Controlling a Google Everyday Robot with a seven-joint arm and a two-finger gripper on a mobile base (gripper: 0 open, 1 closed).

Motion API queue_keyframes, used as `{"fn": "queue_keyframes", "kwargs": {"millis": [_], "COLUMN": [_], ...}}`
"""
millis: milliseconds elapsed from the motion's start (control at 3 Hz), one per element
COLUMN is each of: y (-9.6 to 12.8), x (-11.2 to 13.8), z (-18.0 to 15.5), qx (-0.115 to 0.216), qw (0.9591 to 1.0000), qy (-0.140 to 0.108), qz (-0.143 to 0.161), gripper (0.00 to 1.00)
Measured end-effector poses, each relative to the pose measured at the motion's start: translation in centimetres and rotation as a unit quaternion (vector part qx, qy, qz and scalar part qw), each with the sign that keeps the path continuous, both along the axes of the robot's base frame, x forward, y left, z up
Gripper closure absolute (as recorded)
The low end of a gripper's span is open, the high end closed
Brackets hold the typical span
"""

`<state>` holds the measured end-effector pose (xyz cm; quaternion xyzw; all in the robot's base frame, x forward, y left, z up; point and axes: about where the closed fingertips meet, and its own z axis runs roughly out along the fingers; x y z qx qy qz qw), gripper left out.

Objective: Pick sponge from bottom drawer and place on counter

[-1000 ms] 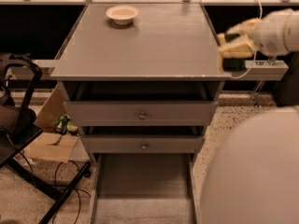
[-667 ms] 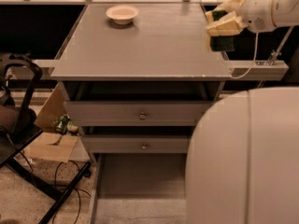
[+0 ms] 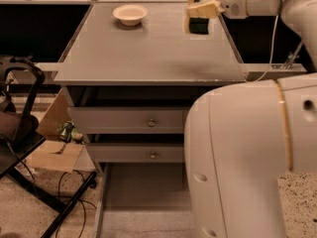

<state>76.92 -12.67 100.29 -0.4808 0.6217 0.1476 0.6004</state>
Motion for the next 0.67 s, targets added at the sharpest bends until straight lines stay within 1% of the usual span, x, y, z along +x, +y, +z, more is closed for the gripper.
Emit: {"fn": "queue_keyframes", "kwargs": {"millis": [333, 667], "y": [2.40, 2.69], "x": [1.25, 1.23], "z": [2.24, 2.15], "qx": [0.006, -0.002], "qw": [0.9992, 0.9988], "qy": [-0.034, -0.042], "qz": [0.022, 0.026], "gripper": [0.82, 0.59]}}
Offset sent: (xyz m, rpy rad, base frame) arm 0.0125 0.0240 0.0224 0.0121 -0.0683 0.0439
